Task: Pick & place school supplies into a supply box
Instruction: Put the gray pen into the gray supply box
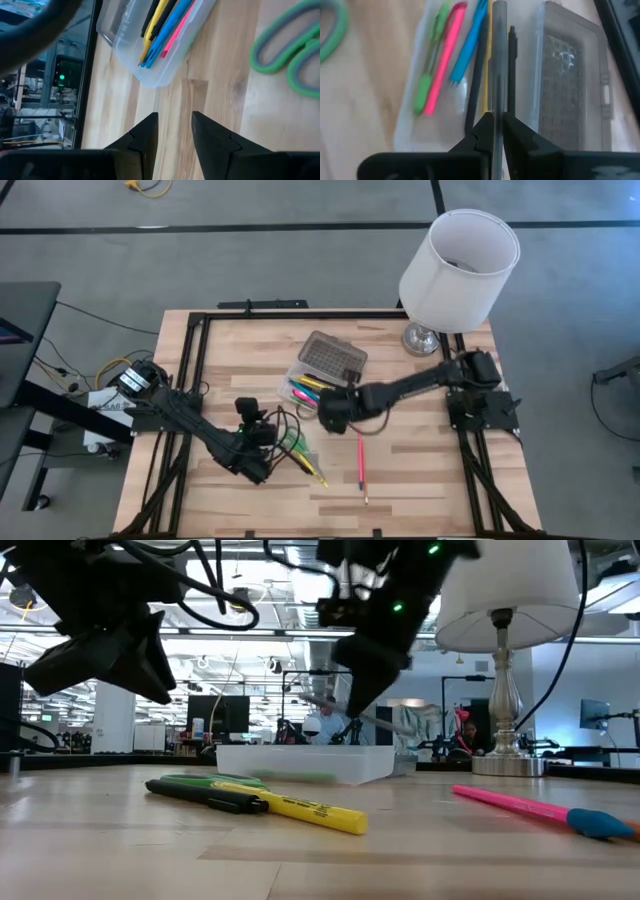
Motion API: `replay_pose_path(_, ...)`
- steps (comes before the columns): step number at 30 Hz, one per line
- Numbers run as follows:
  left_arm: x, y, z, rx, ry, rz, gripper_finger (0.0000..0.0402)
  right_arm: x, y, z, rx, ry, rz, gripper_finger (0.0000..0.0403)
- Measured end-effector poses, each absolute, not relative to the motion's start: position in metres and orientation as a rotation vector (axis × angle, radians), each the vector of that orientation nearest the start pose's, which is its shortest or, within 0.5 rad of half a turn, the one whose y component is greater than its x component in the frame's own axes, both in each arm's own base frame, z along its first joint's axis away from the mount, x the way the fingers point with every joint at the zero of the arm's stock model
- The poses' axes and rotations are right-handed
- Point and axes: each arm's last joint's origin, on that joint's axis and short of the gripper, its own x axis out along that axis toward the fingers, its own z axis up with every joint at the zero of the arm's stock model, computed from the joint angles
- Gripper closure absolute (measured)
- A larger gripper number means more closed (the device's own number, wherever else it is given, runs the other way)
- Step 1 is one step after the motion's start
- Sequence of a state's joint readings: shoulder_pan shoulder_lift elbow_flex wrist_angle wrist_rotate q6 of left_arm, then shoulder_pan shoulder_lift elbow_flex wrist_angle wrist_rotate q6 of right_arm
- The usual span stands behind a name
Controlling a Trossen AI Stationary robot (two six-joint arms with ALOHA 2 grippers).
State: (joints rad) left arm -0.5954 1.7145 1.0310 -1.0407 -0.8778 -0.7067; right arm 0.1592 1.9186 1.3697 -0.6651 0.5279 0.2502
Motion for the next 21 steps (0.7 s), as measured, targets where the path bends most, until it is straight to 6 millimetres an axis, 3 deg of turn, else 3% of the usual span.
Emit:
replay_pose_path(4,0.236,-0.135,0.171,0.571,1.066,0.607,0.0288,0.389,0.021,0.190,-0.148,1.057,-0.440,0.0388)
replay_pose_path(12,0.234,-0.133,0.173,0.629,1.048,0.632,0.0288,0.399,-0.009,0.194,-0.074,0.999,-0.381,0.0384)
replay_pose_path(21,0.233,-0.131,0.174,0.666,1.026,0.659,0.0288,0.401,-0.020,0.194,-0.013,0.980,-0.368,0.0378)
